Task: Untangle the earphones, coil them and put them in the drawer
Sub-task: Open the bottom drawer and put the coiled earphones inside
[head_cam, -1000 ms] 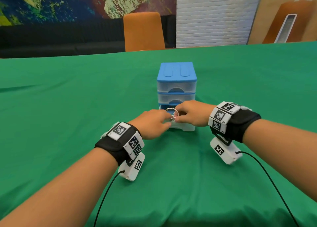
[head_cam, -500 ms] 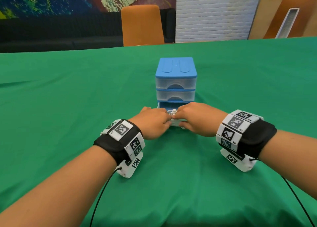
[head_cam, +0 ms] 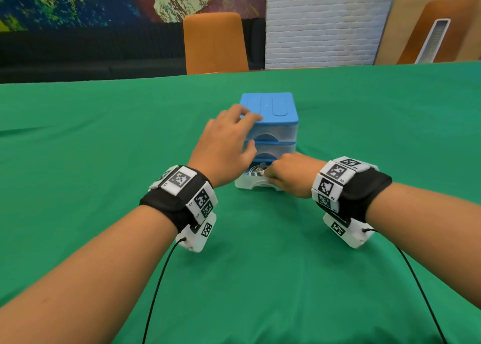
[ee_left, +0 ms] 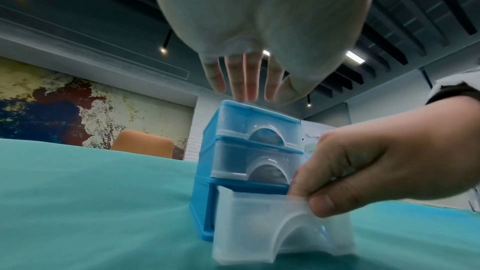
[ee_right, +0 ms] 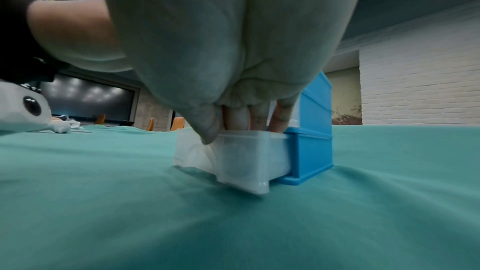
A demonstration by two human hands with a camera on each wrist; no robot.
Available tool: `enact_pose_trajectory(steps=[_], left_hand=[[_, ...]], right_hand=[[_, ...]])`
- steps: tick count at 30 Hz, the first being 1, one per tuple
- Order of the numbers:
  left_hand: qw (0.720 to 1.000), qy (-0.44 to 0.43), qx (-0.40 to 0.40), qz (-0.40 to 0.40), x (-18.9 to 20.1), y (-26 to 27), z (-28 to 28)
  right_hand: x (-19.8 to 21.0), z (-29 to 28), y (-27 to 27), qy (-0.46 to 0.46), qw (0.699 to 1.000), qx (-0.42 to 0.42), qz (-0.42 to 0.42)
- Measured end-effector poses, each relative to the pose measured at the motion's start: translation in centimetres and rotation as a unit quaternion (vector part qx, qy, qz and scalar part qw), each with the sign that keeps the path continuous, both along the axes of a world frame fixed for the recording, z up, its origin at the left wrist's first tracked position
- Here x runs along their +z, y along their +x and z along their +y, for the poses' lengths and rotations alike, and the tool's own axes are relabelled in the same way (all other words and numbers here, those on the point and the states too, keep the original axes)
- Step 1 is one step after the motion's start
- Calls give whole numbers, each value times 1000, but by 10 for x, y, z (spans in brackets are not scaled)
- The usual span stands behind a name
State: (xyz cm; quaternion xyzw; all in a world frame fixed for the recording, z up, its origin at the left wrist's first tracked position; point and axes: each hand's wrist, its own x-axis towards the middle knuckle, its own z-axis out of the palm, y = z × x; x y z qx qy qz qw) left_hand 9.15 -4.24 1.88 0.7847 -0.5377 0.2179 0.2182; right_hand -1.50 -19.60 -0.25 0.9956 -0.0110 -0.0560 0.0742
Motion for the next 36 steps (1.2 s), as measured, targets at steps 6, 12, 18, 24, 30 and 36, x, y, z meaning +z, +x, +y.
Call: enact_pose_trajectory(steps=[6, 12, 18, 24, 30, 36], left_hand=[[991, 110, 42, 65, 0, 16, -17], [996, 62, 39, 60, 1, 17, -19], [993, 74, 70, 53, 3, 13, -19], [991, 85, 79, 59, 4, 8, -21], [990, 85, 87, 65, 2, 4, -22], [990, 77, 83, 80, 2, 5, -23]], right_hand=[[-3, 4, 2, -53, 996, -18, -65], [-1, -5, 0, -44, 969, -10, -243], [6, -14, -6, 32, 939, -78, -335], [-3, -28, 2, -34, 964, -92, -247], [-7, -28, 11, -100, 950, -99, -278], [2, -33, 14, -10, 961, -76, -267]])
